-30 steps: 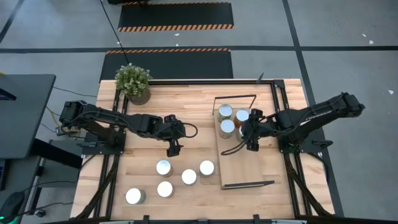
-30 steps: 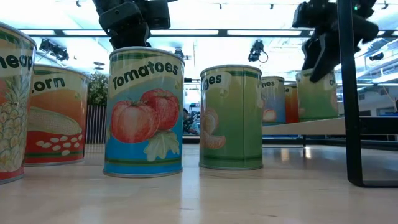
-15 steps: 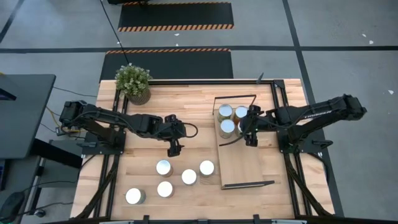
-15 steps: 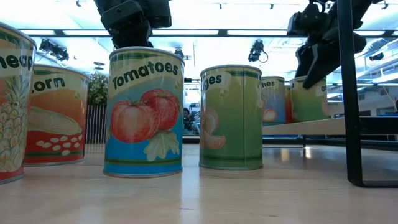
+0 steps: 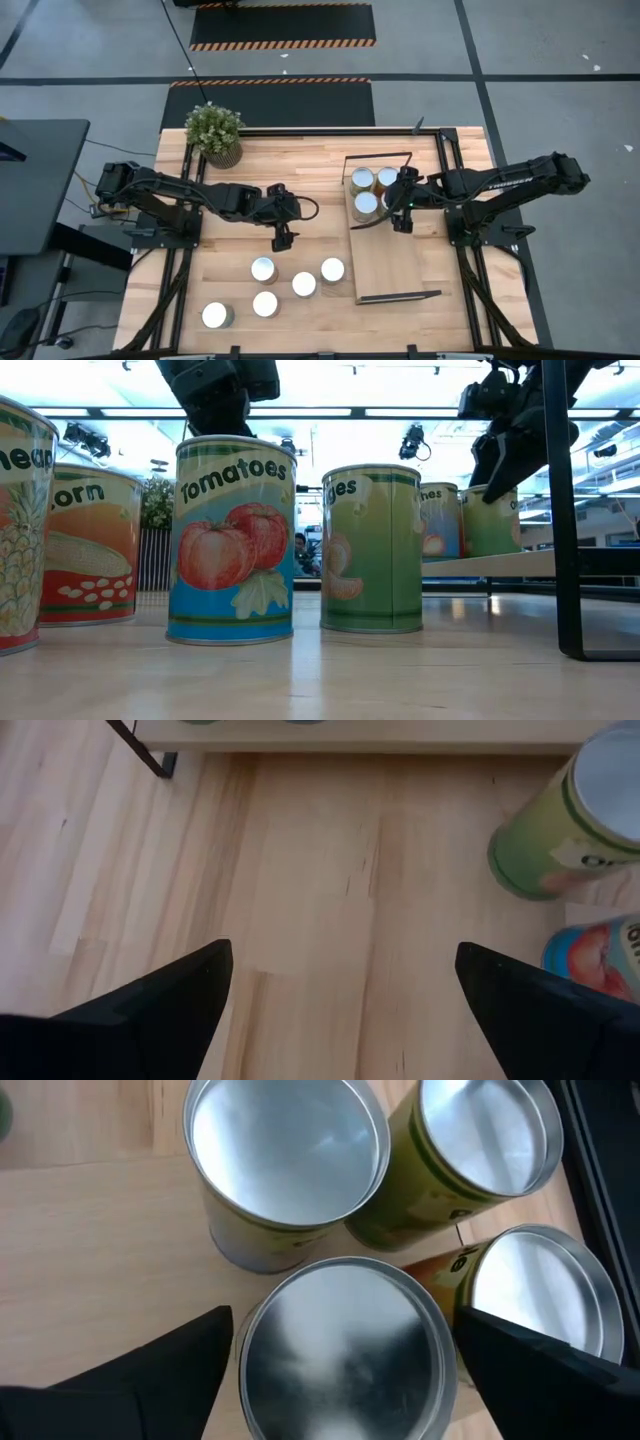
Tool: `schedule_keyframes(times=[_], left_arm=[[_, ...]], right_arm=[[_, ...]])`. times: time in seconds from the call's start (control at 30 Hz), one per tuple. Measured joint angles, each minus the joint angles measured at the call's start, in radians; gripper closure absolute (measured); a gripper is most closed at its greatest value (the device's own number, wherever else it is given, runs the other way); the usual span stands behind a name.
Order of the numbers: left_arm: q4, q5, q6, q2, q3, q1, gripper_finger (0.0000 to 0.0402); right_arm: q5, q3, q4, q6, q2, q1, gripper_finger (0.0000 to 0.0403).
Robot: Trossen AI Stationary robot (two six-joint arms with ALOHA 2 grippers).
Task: Pick and place cans onto a shelf
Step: Put the top canned oranges on the shelf, then put the canned oranges on the shelf
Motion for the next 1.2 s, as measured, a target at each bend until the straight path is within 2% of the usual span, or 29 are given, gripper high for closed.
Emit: schedule_keyframes(times=[0.23,0.43,0.57,0.9,1.07,1.2], left_arm=[[0.002,0.014,0.015,0.000,0.000,-0.008,0.0013],[0.071,0.177,0.026,0.000,0.000,-0.033,0.0013],[0.105,0.190,0.021,0.000,0.000,-0.066,0.0013],[0.164,0.176,-0.035,-0.003,0.000,-0.143,0.0013],[0.163,0.062,-0.012,-0.005,0.000,-0.196,0.0013],[0.162,0.019,-0.018,-0.003,0.000,-0.227,0.0013]], right_arm=[[0.003,0.067,-0.021,0.035,0.001,0.019,0.0016],[0.003,0.137,-0.021,0.054,0.001,0.064,0.0019],[0.013,0.139,0.055,0.070,0.011,0.109,0.0019],[0.005,0.173,0.294,0.048,0.166,0.161,0.0019],[-0.032,0.285,0.304,0.046,0.292,0.186,0.0019],[-0.035,0.382,0.301,0.038,0.393,0.220,0.0019]])
